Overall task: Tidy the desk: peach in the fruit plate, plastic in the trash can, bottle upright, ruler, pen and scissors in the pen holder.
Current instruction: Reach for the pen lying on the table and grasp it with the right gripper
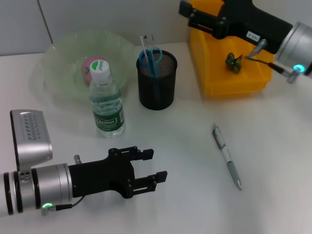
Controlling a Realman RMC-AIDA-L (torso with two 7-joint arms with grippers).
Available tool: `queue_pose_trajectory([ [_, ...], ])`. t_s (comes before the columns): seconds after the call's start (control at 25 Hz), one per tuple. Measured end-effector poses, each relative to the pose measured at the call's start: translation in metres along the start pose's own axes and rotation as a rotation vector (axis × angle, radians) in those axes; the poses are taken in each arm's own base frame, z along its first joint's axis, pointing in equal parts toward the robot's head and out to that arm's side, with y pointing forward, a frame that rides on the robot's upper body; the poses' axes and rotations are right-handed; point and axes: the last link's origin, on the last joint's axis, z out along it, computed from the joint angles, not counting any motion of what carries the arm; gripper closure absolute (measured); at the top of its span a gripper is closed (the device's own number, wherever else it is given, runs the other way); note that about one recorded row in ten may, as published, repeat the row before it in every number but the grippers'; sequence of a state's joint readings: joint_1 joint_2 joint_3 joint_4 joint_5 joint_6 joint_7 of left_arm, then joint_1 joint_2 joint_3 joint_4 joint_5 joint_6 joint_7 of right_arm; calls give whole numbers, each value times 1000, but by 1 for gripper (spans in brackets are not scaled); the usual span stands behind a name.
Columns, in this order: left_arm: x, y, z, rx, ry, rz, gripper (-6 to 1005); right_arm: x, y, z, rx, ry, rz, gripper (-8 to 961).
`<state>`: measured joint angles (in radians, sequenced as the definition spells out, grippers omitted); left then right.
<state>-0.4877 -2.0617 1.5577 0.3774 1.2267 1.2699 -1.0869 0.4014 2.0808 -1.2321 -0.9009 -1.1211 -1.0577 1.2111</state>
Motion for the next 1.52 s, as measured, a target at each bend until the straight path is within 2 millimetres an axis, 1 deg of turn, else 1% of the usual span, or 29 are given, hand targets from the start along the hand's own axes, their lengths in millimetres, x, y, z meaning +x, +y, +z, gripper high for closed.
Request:
queue_pose_trajectory([
  [0.12,0,0,1,-7,-10,10,331,-11,-4,-8,-14,95,41,127],
  [0.16,0,0,1,-7,-10,15,331,-21,-8,-15,-11,149,76,126],
  [0.2,0,0,1,-7,-10,15,331,-21,-8,-15,-11,149,76,126],
  [0.24,0,1,1,-8,-8,23,331,-25,-9,-19,-9,175,87,126],
  [0.32,1,1,1,-6,-2,38,331,-38,-15,-28,11,223,109,126],
  [0.36,1,1,0,-4,1,42,331,-53,-22,-38,43,266,133,126],
  [0.4,1,1,0,-4,1,42,331,-53,-22,-38,43,266,133,126],
  [0.44,1,1,0,-4,1,42,331,-61,-25,-43,61,302,147,126],
  [0.52,2,1,0,-5,4,52,331,-71,-28,-49,87,363,168,126],
  [0.56,2,1,0,-5,4,52,330,-78,-29,-54,106,433,199,126],
  [0.6,2,1,1,-5,3,62,330,-78,-29,-54,106,433,199,126],
  [0.64,2,1,1,-5,3,62,330,-80,-30,-54,112,475,219,126],
  [0.72,3,0,1,-3,2,70,330,-82,-30,-53,118,585,269,127],
  [0.76,3,0,1,-3,2,70,330,-80,-29,-51,114,713,320,127],
  [0.8,3,0,1,-3,2,70,330,-80,-29,-51,114,713,320,127],
  [0.88,3,0,1,-3,2,70,330,-78,-27,-47,98,839,358,127],
  [0.96,8,-1,3,-5,8,108,330,-76,-23,-39,94,968,398,128],
  [1.0,8,-1,3,-5,8,108,330,-76,-23,-39,94,968,398,128],
  [1.16,9,-1,3,-1,14,136,330,-72,-21,-28,122,1041,421,128],
  [1.32,8,-2,2,5,19,135,329,-57,-14,-18,123,1085,459,129],
  [1.52,7,-2,0,19,26,150,329,-35,-4,-7,98,1136,556,129],
])
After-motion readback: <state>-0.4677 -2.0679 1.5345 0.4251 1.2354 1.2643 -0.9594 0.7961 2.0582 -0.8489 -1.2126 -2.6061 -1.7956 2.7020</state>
